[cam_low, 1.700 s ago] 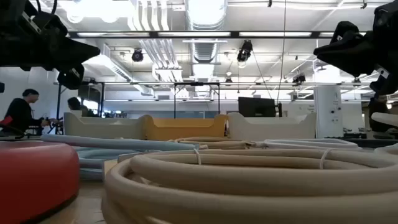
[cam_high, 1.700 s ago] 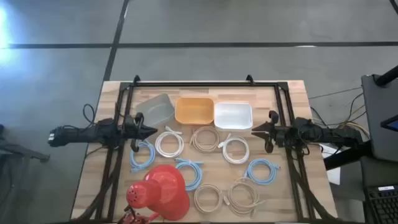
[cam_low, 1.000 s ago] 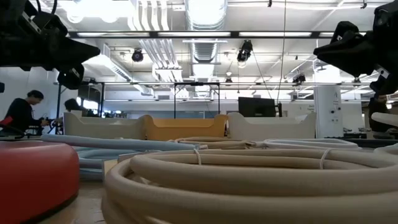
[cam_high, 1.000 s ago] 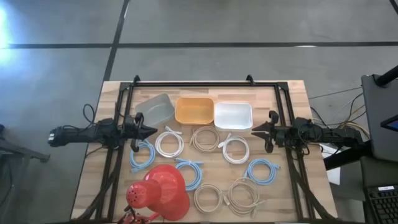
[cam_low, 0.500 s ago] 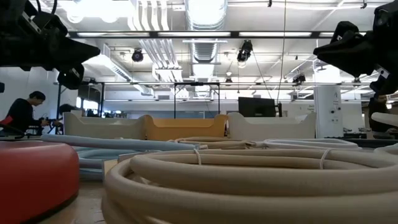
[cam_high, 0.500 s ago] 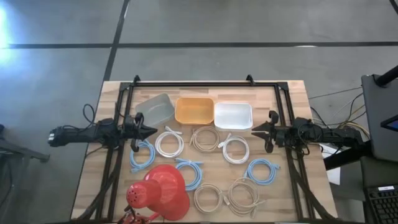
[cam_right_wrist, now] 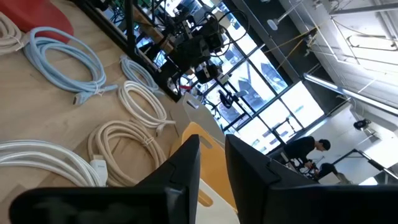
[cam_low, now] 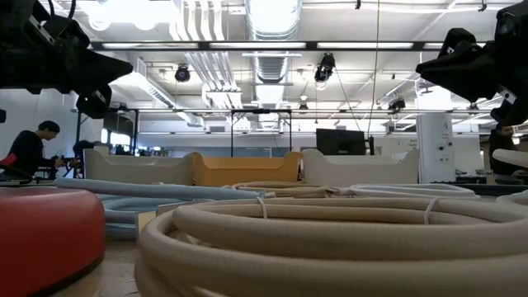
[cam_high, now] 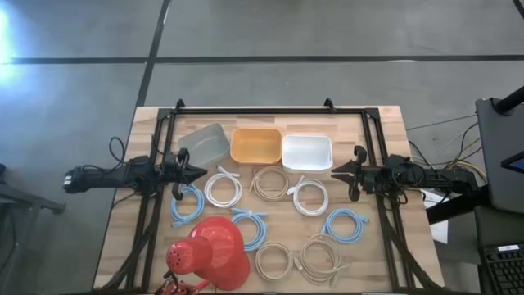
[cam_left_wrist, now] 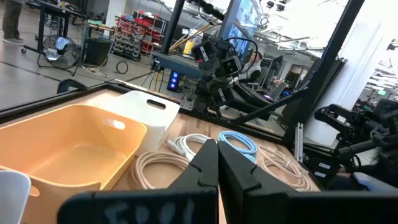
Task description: Sort HDMI cables
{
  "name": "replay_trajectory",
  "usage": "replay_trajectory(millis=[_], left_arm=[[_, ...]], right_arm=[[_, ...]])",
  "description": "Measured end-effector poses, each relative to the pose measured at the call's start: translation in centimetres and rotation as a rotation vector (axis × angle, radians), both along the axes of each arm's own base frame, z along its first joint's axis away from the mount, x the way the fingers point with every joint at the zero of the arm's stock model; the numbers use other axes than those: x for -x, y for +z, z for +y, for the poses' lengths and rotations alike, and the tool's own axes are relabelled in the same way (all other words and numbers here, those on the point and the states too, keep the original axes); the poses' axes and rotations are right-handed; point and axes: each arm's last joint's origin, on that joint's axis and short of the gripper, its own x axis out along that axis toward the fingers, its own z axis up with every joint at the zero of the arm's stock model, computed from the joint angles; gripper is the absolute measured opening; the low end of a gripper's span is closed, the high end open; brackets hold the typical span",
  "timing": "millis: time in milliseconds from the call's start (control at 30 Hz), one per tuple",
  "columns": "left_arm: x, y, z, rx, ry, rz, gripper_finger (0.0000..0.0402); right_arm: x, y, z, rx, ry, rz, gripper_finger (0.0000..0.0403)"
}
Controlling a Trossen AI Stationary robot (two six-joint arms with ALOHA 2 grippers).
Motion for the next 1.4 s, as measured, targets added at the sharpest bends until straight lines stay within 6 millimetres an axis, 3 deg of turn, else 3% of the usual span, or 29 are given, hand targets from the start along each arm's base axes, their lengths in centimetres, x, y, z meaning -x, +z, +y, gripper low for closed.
replay_trajectory(millis=[1400], left_arm=[[0.00,0.00,0.00,0.000,0.000,0.000,0.0000]], right_arm=[[0.00,0.00,0.00,0.000,0.000,0.000,0.0077]])
